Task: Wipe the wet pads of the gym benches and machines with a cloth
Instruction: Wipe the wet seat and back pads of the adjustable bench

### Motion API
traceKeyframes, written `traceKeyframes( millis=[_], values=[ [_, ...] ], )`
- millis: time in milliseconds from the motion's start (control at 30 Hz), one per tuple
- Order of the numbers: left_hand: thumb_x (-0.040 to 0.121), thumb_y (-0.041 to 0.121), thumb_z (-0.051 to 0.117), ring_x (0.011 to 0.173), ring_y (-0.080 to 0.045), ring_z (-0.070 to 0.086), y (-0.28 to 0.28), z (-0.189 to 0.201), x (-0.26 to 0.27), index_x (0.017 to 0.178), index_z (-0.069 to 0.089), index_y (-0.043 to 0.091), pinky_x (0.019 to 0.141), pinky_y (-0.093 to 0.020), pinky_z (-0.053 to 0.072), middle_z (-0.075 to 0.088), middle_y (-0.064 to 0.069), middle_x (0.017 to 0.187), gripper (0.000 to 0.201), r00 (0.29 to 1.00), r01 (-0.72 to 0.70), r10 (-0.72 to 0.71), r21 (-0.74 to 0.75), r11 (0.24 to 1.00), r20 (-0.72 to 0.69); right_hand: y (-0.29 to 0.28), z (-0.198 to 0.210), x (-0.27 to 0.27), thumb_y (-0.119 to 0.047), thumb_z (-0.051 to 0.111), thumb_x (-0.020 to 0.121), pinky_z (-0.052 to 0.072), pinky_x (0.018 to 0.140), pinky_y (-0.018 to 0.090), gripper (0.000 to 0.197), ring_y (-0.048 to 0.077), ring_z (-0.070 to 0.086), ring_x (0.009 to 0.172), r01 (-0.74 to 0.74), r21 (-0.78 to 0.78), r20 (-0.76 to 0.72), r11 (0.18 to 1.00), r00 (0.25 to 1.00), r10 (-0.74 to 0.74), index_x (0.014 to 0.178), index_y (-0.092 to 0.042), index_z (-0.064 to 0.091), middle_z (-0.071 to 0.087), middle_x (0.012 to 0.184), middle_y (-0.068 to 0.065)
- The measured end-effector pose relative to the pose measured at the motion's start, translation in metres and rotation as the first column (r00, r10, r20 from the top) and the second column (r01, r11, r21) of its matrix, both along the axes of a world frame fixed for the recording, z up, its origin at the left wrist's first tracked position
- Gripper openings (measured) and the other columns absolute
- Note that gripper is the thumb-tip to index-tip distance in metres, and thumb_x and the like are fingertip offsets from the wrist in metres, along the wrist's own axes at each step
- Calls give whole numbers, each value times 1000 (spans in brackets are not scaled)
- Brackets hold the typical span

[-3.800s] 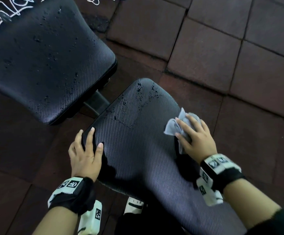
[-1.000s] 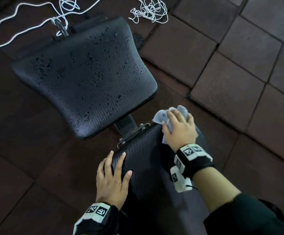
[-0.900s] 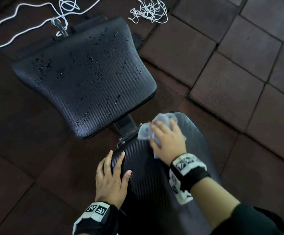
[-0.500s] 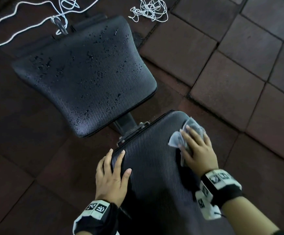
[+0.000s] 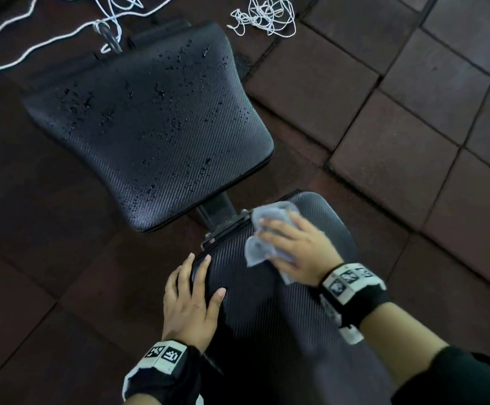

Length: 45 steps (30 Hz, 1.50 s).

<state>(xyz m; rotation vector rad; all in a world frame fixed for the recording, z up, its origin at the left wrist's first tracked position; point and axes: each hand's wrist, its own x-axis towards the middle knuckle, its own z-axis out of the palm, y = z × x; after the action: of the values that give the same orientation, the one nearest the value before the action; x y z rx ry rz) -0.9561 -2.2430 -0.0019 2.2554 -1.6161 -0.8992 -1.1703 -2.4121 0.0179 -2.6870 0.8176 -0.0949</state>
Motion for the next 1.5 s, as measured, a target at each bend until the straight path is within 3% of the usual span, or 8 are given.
traceKeyframes(
  millis=[200, 333, 533, 767, 933, 1100, 1233, 1500],
  values=[
    [90, 70, 12, 131, -26, 21, 1, -1, -1, 148, 16, 32, 105, -49, 30, 16, 4, 154, 70, 999, -30, 30, -1, 1000, -21, -62, 11, -53, -36, 68, 84, 37, 101, 28, 42, 15, 53, 119, 634, 357, -47, 686, 746, -664, 124, -23, 62, 61, 125, -3],
    [92, 67, 13, 131, -28, 25, 0, -1, -2, 148, 19, 28, 105, -49, 30, 19, 1, 154, 68, 999, -27, 27, 4, 1000, -22, -95, 20, -47, -37, 70, 82, 40, 87, 22, 28, 10, 60, 101, 666, 554, -265, 499, 710, -653, 110, -37, 65, 68, 103, -8],
    [93, 65, 16, 133, -28, 25, 1, -1, -3, 147, 22, 26, 107, -49, 30, 22, 0, 154, 67, 999, -37, 37, 10, 999, -31, -121, 29, 3, -43, 64, 84, 42, 87, 28, 32, 20, 59, 107, 553, 378, -415, 743, 818, -398, 114, -31, 65, 67, 107, -3],
    [93, 64, 19, 136, -24, 24, 3, -3, -1, 148, 17, 23, 113, -41, 24, 20, 4, 154, 69, 995, -52, 51, -17, 998, -85, -67, 20, 118, -70, 34, 70, 49, 89, 36, 61, 19, 61, 104, -124, 415, -519, 901, 781, 347, 115, -37, 59, 66, 113, -9],
    [92, 67, 19, 141, -18, 14, 5, -6, 2, 150, 5, 24, 117, -31, 9, 10, 14, 155, 74, 987, -65, 56, -56, 996, -149, -91, 27, 90, -63, 51, 81, 43, 96, 32, 45, 13, 56, 113, -38, 441, -489, 897, 827, 276, 118, -39, 58, 60, 123, -16],
    [90, 61, 30, 143, -14, 6, 7, -5, 1, 149, -3, 30, 116, -35, 9, 1, 21, 153, 74, 980, -94, 80, -70, 993, -183, -107, 37, 58, -60, 52, 80, 35, 74, 27, 35, 18, 59, 98, 83, 308, -514, 948, 853, 92, 101, -35, 63, 52, 86, -20],
    [87, 58, 39, 142, -12, 12, 4, -3, 0, 150, 7, 24, 117, -34, 15, 13, 7, 157, 78, 967, -150, 126, -95, 984, -222, -58, 29, 108, -69, 26, 65, 47, 88, 34, 69, 20, 58, 107, -79, 334, -492, 939, 835, 245, 115, -35, 60, 62, 116, -11],
    [78, 49, 47, 143, -7, 14, -54, 32, 15, 152, 12, 21, 118, -49, 14, 14, 7, 158, 86, 912, -272, 229, -84, 958, -340, -38, 22, 115, -57, 57, 80, 38, 102, 31, 64, 15, 48, 124, -65, 519, -240, 852, 946, 218, 134, -24, 50, 45, 139, -7]
  ],
)
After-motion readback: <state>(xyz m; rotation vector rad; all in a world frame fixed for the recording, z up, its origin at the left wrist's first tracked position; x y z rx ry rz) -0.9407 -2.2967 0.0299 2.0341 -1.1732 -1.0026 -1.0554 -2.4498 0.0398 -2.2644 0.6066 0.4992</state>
